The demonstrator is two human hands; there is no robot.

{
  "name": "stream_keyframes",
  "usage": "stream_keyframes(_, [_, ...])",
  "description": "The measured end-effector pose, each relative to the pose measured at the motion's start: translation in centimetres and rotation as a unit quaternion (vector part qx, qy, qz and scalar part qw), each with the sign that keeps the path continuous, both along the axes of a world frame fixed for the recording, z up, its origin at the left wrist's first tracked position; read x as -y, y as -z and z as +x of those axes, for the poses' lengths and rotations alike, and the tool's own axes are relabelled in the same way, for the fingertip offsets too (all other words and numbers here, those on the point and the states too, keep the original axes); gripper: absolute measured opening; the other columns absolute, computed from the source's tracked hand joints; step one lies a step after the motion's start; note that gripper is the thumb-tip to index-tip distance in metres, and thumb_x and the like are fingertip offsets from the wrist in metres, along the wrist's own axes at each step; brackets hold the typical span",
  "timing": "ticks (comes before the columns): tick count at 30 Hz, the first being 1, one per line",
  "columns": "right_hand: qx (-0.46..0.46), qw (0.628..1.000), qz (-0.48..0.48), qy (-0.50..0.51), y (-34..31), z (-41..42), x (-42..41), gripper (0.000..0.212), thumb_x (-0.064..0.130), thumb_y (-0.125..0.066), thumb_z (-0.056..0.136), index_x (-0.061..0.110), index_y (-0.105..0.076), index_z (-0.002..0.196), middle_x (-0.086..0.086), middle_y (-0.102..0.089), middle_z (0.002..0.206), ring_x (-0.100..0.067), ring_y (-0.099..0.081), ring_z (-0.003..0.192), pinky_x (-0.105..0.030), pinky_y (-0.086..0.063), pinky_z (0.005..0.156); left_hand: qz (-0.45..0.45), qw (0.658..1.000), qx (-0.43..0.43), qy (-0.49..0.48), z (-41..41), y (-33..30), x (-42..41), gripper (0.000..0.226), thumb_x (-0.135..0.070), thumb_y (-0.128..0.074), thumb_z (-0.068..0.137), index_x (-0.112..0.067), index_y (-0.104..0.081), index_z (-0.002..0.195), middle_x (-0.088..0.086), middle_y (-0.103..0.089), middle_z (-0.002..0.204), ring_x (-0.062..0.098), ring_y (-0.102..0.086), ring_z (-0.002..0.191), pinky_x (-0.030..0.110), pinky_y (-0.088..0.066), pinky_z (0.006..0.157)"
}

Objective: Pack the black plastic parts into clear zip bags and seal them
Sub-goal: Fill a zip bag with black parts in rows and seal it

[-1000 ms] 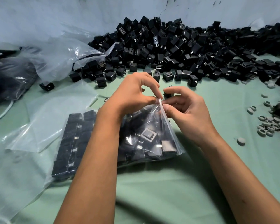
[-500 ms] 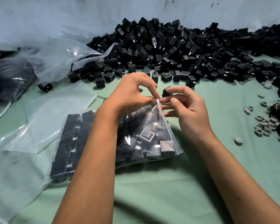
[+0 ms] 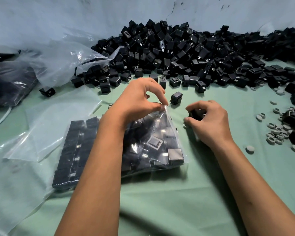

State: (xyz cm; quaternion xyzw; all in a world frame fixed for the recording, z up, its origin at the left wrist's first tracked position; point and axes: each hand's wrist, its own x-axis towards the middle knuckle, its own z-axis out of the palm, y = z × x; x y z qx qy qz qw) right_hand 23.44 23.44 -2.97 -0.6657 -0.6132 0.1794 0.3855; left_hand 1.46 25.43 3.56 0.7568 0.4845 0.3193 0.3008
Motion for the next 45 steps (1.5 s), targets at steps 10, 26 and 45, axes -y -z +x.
stream_keyframes(10, [-0.216, 0.953, 0.045, -0.206, -0.3, -1.3, 0.7, 0.029, 0.017, -0.082, 0.087, 0.028, -0.076, 0.113, 0.009, -0.077, 0.103, -0.007, -0.072, 0.1, -0.026, -0.055, 0.087, 0.011, 1.0, -0.009, 0.003, 0.0, 0.0, -0.1, 0.02, -0.009, -0.088, 0.076, -0.026, -0.082, 0.084, -0.009, -0.069, 0.11, 0.001, -0.062, 0.108, 0.027, -0.049, 0.093])
stream_keyframes(26, [-0.141, 0.95, 0.04, -0.277, 0.0, -0.9, 0.4, 0.026, 0.046, -0.084, 0.078, 0.032, -0.082, 0.1, 0.008, -0.074, 0.097, -0.015, -0.065, 0.093, -0.028, -0.044, 0.075, 0.009, 1.0, -0.01, 0.003, -0.1, -0.1, 0.0, 0.018, -0.008, -0.087, 0.076, -0.023, -0.082, 0.085, -0.008, -0.069, 0.11, 0.001, -0.062, 0.108, 0.029, -0.05, 0.096])
stream_keyframes(45, [-0.232, 0.908, -0.024, -0.349, -0.5, -2.6, 1.7, 0.019, 0.014, -0.063, 0.097, 0.015, -0.057, 0.115, -0.001, -0.076, 0.095, -0.015, -0.073, 0.094, -0.03, -0.055, 0.079, 0.009, 1.0, -0.003, 0.002, -0.3, 0.0, -0.3, 0.016, -0.009, -0.087, 0.077, -0.023, -0.082, 0.084, -0.008, -0.069, 0.11, 0.003, -0.063, 0.11, 0.04, -0.051, 0.099])
